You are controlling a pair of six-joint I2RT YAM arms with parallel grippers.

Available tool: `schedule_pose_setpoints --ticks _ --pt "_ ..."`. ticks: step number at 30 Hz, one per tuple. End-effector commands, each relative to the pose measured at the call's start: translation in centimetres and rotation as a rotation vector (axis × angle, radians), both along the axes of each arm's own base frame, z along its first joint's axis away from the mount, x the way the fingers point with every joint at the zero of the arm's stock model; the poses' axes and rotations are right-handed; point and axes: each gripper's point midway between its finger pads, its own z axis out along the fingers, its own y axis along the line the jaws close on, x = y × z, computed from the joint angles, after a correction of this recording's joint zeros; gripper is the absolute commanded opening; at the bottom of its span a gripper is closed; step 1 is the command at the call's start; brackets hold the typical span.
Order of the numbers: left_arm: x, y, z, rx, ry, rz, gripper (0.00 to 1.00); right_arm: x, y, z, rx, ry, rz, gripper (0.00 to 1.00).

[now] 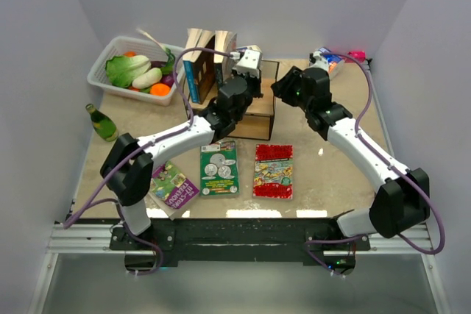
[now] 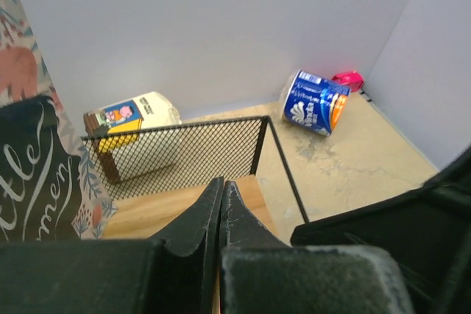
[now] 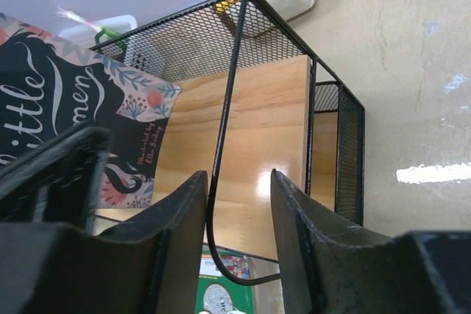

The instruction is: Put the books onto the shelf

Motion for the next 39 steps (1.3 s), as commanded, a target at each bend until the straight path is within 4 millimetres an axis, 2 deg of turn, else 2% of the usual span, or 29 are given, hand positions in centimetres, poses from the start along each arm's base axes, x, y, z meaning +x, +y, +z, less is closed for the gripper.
schedule_pose_setpoints --ticks 1,5,7,9,11,15,21,30,35,39 --pt "1.2 -0.1 -1.4 -0.014 0.036 0.025 0.0 0.8 0.4 2.7 0.025 -0.073 0.008 0.4" --pt "1.9 0.3 -3.2 0.01 0.072 0.047 0.0 1.0 0.5 2.4 0.024 -0.065 0.011 0.38" --pt "2.7 1.2 -3.7 0.014 0.087 0.084 0.02 0.9 0.6 2.4 0.023 -0.065 0.014 0.38" --pt "3.7 2.5 -4.0 0.022 0.096 0.161 0.12 0.9 0.6 2.2 0.024 -0.063 0.014 0.38" --pt "4.4 3.4 -5.3 0.052 0.127 0.218 0.17 0.9 0.5 2.2 0.024 -0.063 0.012 0.37" --pt "5.6 5.7 -5.7 0.058 0.141 0.303 0.18 0.9 0.6 2.1 0.024 -0.062 0.014 0.36" --pt "7.0 8.2 -5.9 0.05 0.159 0.369 0.18 0.9 0.6 1.9 0.025 -0.057 0.018 0.35" --pt "7.2 10.9 -6.0 0.07 0.169 0.473 0.21 0.9 0.6 1.8 0.025 -0.057 0.013 0.34" --pt "7.0 12.7 -6.0 0.151 0.157 0.565 0.22 0.9 0.6 1.5 0.023 -0.051 0.014 0.34" --pt "6.9 12.6 -6.1 0.221 0.144 0.58 0.22 0.9 0.8 1.4 0.03 -0.047 0.016 0.33"
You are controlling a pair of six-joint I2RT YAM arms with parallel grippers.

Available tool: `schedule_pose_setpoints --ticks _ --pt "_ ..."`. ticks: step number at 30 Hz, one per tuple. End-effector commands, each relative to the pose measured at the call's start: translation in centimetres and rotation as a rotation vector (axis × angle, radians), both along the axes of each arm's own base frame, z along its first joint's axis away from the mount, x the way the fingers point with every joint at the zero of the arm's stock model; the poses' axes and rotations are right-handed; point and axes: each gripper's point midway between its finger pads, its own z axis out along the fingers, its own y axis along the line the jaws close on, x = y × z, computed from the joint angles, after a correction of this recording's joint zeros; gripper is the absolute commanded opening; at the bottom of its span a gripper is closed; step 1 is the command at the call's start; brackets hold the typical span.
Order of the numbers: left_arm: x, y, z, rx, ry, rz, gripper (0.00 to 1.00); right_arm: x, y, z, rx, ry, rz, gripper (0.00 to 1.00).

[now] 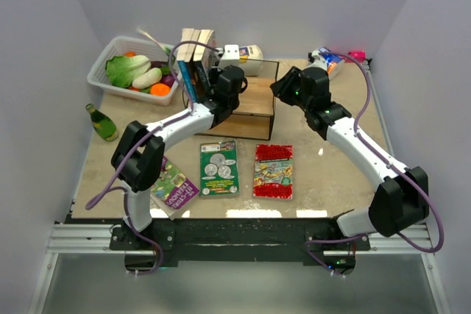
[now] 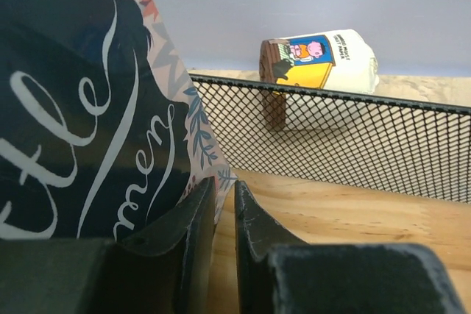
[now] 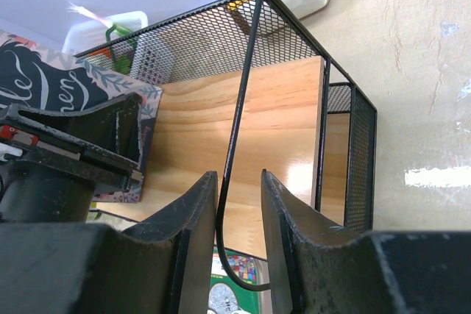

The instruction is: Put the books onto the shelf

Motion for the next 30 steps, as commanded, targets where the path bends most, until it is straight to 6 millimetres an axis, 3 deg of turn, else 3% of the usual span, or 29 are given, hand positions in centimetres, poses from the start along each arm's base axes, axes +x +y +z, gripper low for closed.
schedule_pose_setpoints --ticks 1,17,30 --pt "0.2 1.5 2.2 0.08 -0.05 0.09 0.22 0.8 0.2 1.2 0.018 -0.037 -0.009 0.33" --pt "-0.7 -1.5 -1.2 0.232 -0.002 0.048 0.22 0.9 0.2 1.2 0.021 -0.034 -0.008 0.33" --pt "0.1 1.7 -1.2 0.213 0.027 0.139 0.24 0.7 0.4 1.0 0.02 -0.027 0.002 0.33"
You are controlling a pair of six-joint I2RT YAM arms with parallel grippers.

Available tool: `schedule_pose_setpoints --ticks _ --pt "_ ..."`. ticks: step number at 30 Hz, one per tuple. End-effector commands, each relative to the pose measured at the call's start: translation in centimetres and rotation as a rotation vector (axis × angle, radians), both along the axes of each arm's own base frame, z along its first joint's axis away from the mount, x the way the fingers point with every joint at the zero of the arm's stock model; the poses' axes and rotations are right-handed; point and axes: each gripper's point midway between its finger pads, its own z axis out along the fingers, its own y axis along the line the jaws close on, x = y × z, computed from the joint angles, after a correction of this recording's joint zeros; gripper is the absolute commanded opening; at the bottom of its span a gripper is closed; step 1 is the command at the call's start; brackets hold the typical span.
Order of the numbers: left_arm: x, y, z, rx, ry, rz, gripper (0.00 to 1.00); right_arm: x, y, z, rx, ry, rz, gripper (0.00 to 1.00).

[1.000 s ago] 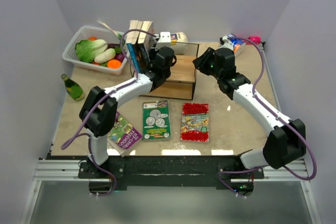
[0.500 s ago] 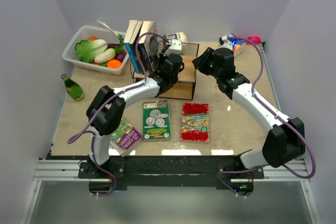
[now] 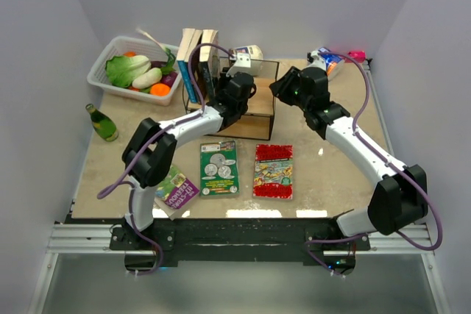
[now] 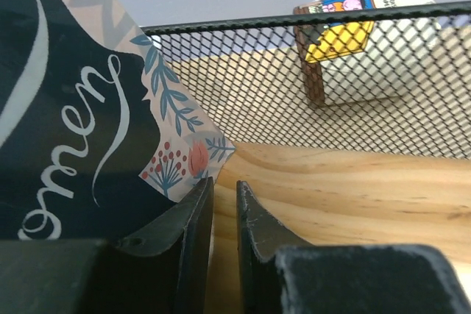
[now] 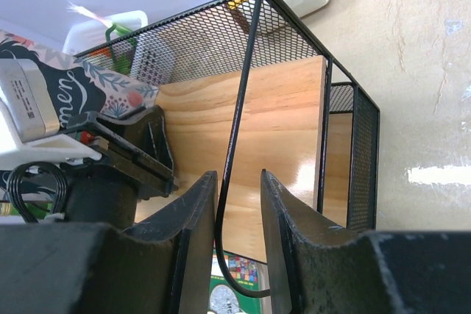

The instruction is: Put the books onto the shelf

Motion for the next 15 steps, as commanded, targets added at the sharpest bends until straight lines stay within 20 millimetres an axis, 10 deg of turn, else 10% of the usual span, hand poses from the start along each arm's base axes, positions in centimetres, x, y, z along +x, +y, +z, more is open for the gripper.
schedule_pose_setpoints --ticks 1,15 --pt "0.5 1.8 1.6 -0.027 -0.033 0.08 0.25 0.5 0.3 1.2 0.011 -0.032 0.004 0.33" --pt "-0.1 5.1 0.9 0.004 -0.004 0.163 0.25 0.5 0.3 1.1 0.016 -0.028 0.004 0.33"
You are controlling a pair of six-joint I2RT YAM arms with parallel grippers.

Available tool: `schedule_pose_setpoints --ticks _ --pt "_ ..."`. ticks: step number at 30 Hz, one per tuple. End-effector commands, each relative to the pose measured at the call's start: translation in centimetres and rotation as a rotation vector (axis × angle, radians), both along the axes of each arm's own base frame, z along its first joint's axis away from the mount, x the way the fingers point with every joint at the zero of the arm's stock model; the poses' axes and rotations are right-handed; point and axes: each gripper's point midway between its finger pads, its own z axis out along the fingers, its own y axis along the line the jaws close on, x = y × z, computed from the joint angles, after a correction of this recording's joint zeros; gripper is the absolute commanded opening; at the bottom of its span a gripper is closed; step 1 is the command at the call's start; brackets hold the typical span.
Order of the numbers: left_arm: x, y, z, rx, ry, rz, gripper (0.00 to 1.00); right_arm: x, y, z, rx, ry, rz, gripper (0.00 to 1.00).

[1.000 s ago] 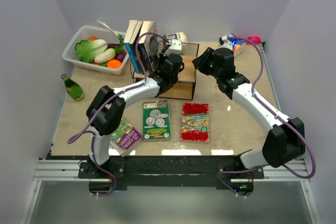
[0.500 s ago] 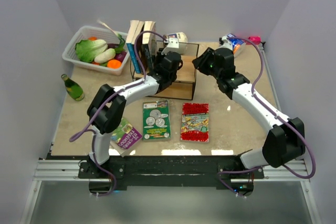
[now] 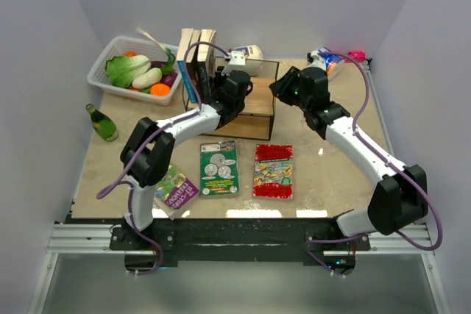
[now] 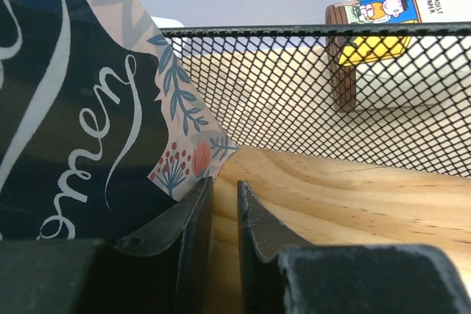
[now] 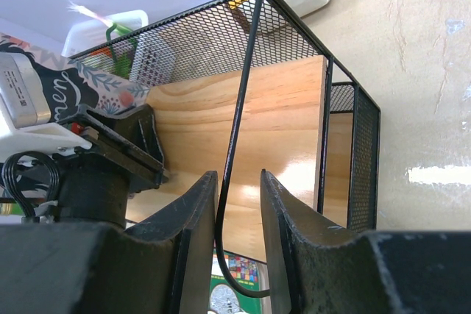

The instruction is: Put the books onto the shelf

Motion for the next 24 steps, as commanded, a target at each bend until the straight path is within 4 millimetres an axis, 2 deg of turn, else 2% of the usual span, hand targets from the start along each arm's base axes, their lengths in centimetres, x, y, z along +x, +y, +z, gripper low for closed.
schedule_pose_setpoints --ticks 1,15,20,24 --pt "-0.5 3.0 1.0 0.003 -0.007 0.097 0.25 0.5 0.3 1.1 0.015 -0.03 0.003 0.33" --pt "-1.6 4.5 2.3 -0.019 -0.026 0.101 0.25 0.3 0.2 1.0 0.016 -0.03 0.003 0.33" --pt "-2.0 3.6 3.2 -0.089 -0.042 0.04 0.27 0.4 0.2 1.1 0.019 -0.03 0.004 0.34" --pt "-2.7 2.1 5.4 -0.171 -0.084 -0.058 0.29 0.4 0.3 1.0 0.018 -0.03 0.006 0.34"
